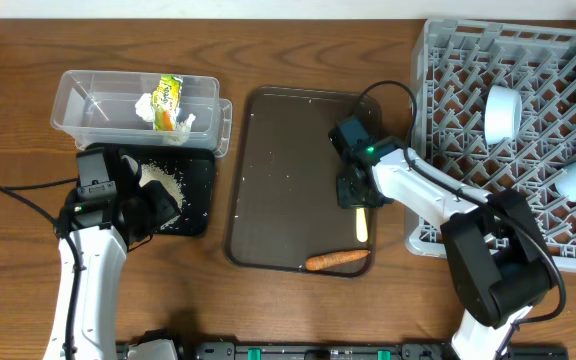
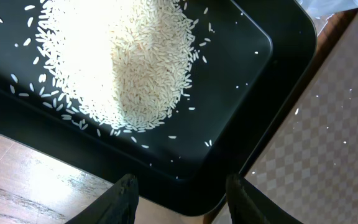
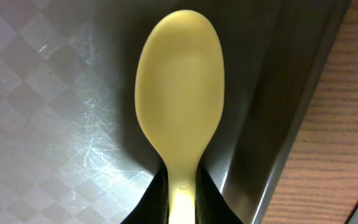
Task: Sort waste into correct bins and load items into the dishwasher rack
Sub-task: 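Carry yellow spoon right and stand it in the rack, then reach left gripper across to the carrot and grasp it, then carry carrot left and drop it onto the black tray, then release carrot and raise left gripper above the black tray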
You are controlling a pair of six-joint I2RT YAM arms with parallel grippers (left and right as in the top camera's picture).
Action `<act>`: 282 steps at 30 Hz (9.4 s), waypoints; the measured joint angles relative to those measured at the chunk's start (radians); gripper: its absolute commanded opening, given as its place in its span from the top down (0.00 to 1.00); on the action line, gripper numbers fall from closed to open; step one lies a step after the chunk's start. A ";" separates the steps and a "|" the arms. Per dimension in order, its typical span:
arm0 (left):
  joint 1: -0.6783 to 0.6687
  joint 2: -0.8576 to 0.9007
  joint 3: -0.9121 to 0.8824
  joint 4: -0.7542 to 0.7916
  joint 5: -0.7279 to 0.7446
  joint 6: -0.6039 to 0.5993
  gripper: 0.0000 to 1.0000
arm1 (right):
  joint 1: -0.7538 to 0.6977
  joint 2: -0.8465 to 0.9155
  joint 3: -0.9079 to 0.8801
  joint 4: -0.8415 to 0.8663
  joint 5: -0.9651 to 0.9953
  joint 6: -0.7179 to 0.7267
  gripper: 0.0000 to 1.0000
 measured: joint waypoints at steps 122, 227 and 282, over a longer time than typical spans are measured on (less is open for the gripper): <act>-1.018 0.342 0.191 0.162 -0.075 0.569 0.17 | -0.431 -0.303 0.032 0.023 -0.078 -0.283 0.17; -0.262 0.103 0.192 0.117 -0.191 0.252 0.86 | -0.431 -0.303 0.032 0.005 -0.079 -0.285 0.16; -0.219 0.243 0.299 -0.021 -0.099 0.269 0.32 | -0.431 -0.303 0.033 0.197 -0.179 -0.339 0.01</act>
